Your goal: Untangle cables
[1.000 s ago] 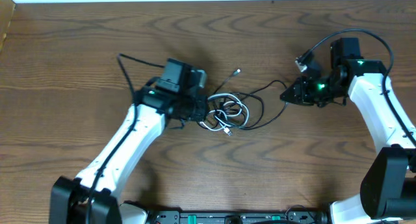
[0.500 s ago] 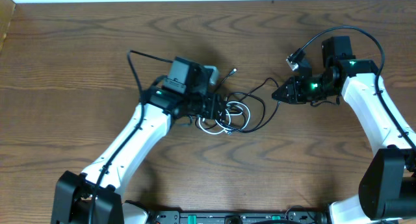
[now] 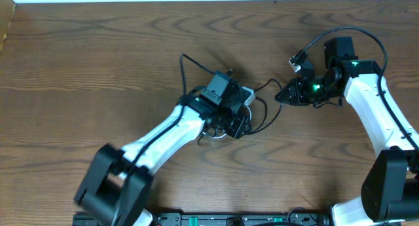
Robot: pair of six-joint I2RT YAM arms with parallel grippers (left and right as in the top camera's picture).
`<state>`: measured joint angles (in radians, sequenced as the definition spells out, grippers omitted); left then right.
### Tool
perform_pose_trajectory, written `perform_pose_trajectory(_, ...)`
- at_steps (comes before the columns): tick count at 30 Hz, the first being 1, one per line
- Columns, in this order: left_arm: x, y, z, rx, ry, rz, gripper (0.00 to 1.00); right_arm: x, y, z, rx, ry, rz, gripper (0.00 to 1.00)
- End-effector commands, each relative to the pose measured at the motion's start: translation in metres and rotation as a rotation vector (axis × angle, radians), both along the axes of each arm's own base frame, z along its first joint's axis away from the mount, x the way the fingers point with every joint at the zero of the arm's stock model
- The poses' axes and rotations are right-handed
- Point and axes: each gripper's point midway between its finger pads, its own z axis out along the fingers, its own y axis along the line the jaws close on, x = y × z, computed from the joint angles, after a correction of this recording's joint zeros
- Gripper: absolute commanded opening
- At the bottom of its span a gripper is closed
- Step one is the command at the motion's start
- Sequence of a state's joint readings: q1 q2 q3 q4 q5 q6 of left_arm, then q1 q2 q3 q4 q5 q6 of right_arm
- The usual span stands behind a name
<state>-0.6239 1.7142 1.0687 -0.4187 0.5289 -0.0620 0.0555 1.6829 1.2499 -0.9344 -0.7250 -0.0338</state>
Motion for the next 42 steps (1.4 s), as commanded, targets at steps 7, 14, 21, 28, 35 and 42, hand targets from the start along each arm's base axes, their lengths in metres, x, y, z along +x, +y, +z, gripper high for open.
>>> perform_pose_trajectory(7,0.029,-0.006,-0.035,0.041,-0.031,0.087,0.42,0.001,0.002,0.002,0.007,0.000,0.003,0.01)
perform_pose_trajectory(14,0.032,-0.010,-0.050,0.050,-0.026,0.098,0.41,0.001,0.002,0.002,0.007,-0.002,0.003,0.01)
perform_pose_trajectory(21,0.038,-0.010,-0.051,0.054,-0.023,0.151,0.15,0.002,0.001,0.001,-0.005,-0.001,0.000,0.01)
perform_pose_trajectory(28,0.048,-0.008,-0.009,-0.004,-0.050,0.211,0.08,0.009,-0.038,-0.024,-0.246,0.081,-0.195,0.01)
perform_pose_trajectory(35,0.048,0.011,0.095,-0.141,-0.190,0.273,0.07,0.012,-0.067,-0.036,-0.408,0.108,-0.327,0.01)
perform_pose_trajectory(42,0.043,0.049,0.184,-0.279,-0.345,0.367,0.07,0.008,-0.082,-0.044,-0.489,0.127,-0.368,0.01)
